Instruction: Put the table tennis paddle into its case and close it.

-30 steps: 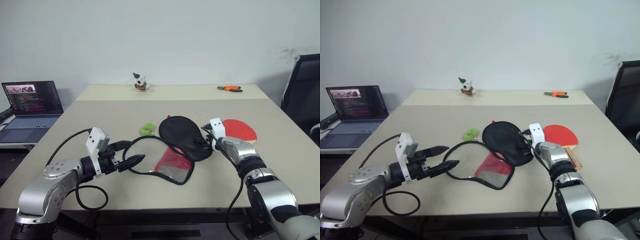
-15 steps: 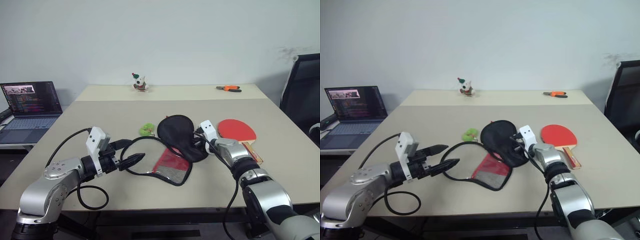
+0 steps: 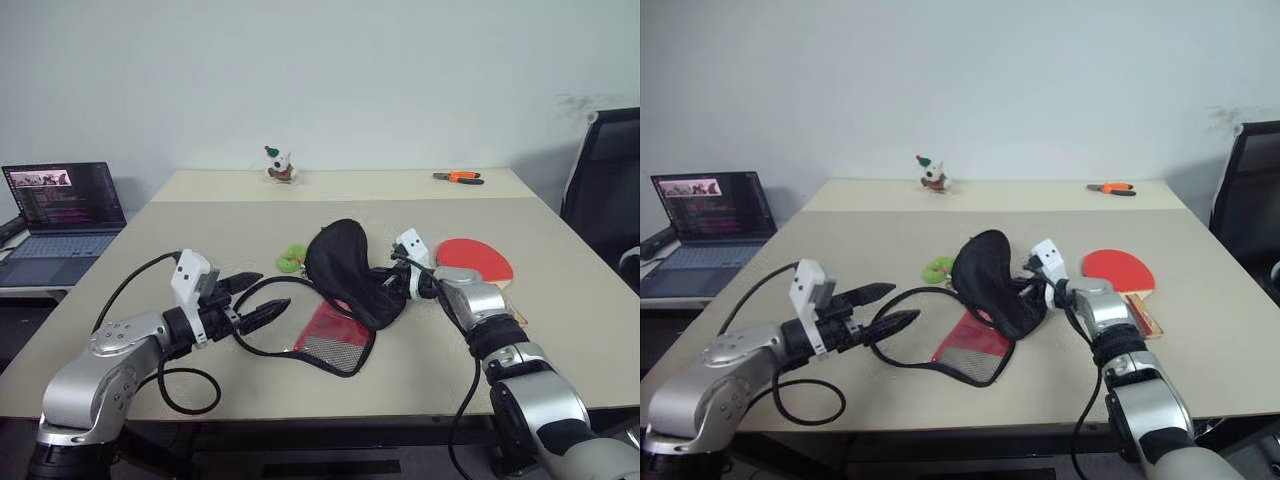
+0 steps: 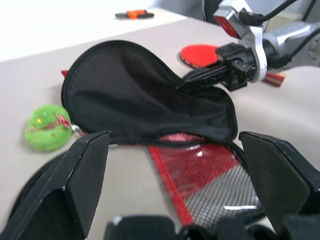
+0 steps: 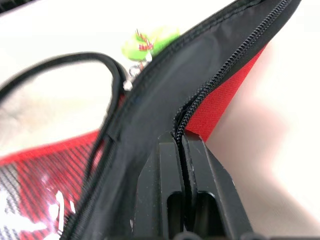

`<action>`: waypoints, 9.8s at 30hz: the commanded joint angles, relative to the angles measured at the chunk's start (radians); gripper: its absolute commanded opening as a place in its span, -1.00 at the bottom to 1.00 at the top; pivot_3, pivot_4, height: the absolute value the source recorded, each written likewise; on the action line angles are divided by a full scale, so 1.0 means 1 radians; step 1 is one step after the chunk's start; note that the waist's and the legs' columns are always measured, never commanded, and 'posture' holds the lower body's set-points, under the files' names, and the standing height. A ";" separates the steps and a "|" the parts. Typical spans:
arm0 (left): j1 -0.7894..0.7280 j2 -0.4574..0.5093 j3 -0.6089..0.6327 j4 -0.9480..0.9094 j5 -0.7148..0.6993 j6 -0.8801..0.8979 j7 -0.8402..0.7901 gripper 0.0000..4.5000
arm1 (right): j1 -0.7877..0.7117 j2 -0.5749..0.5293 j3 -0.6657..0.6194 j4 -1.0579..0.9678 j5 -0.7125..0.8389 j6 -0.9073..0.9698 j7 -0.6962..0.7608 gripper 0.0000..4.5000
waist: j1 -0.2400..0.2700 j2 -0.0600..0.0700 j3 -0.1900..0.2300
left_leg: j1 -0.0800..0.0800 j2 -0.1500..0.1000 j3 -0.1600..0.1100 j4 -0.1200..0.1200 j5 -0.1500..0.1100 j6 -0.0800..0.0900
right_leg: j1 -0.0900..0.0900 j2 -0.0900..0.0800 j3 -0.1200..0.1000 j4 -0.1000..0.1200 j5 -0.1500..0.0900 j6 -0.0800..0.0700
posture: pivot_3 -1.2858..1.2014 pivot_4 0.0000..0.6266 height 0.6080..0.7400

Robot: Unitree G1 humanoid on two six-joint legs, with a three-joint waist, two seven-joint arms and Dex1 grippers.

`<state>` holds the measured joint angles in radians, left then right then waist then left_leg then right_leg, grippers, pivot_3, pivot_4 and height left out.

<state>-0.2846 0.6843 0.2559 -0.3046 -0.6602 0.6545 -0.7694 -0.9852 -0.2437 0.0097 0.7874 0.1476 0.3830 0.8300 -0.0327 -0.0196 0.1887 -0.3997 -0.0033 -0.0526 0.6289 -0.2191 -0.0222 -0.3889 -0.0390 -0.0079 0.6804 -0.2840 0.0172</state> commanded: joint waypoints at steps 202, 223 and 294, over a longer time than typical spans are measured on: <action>-0.299 0.131 -0.249 0.580 0.387 -0.260 -0.187 -0.61 | 0.173 -0.390 -0.029 -1.055 0.417 0.664 -0.090 1.00 | 0.002 0.002 0.004 | -0.016 -0.001 0.002 0.001 0.000 0.000 | -0.016 0.001 -0.003 0.001 0.000 -0.001 | 0.03 -0.52 1.00; -0.727 -0.171 -0.354 1.437 0.699 -0.607 0.079 -0.98 | 0.190 -0.450 -0.020 -1.001 0.375 0.579 -0.051 1.00 | 0.003 0.001 0.004 | -0.018 -0.003 0.003 0.006 0.000 0.000 | -0.016 0.000 -0.004 0.003 0.001 0.002 | 0.03 -0.52 1.00; -0.577 -0.106 -0.107 0.602 0.302 -0.133 -0.329 -0.98 | -0.112 -0.089 -0.085 0.258 0.067 0.161 -0.345 1.00 | -0.011 -0.003 0.006 | -0.016 -0.002 0.004 0.016 0.000 0.000 | -0.017 0.000 0.002 0.017 0.002 0.003 | 0.03 -0.52 1.00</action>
<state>-0.8552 0.5632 0.1427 0.3416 -0.3362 0.5328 -1.1049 -1.0834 -0.3492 -0.0781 1.0217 0.2229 0.5508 0.4601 -0.0441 -0.0228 0.1948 -0.4156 -0.0052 -0.0484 0.6454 -0.2189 -0.0221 -0.4061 -0.0392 -0.0060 0.6970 -0.2824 0.0200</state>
